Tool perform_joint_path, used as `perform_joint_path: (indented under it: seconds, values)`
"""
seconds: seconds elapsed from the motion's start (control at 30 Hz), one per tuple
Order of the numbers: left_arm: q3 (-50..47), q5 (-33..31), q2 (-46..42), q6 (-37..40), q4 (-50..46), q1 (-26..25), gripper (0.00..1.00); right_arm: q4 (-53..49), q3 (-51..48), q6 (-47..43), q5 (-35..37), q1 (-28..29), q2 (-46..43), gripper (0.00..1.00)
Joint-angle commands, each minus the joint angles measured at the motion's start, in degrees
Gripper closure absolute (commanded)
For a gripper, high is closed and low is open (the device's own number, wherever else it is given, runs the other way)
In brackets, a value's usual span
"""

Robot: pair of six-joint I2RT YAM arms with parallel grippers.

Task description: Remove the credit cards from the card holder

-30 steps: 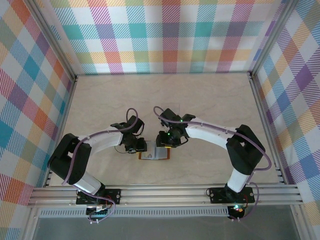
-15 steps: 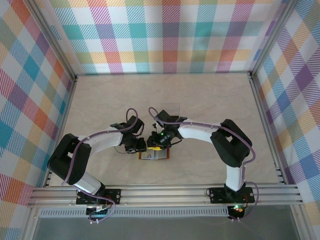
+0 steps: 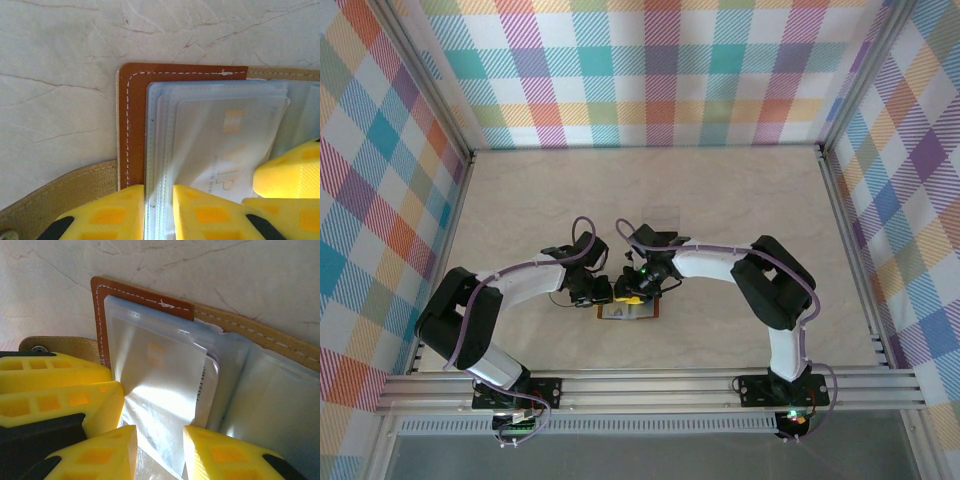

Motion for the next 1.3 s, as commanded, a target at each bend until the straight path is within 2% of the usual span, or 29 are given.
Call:
perform_joint_path:
  seconds: [0.0, 0.6, 0.83, 1.07, 1.27]
  values:
    - [-1.05, -0.89, 0.2, -0.5, -2.43, -0.71, 0.78, -3.62, -1.07, -1.41, 3.93, -0.31, -0.01, 0.68]
    - [-0.81, -1.5, -0.29, -0.31, -4.03, -0.71, 0.76, -6.89, -1.55, -3.15, 7.24, -0.66, -1.8, 0.66]
    - [-1.19, -1.13, -1.11, -1.01, -3.87, -0.8, 0.76, -4.42, -1.61, -2.98, 4.08, -0.75, -3.75, 0.67]
    - [-0.52, -2.29, -4.44, -1.75, -4.33, -0.8, 0.72, 1.61, -2.61, -0.15, -1.57, -0.75, -3.78, 0.69]
    - [-0.31, -2.27, -3.23, -1.38, -4.7, -0.8, 0.73, 1.74, -2.51, -0.21, -1.69, -0.83, -2.29, 0.69]
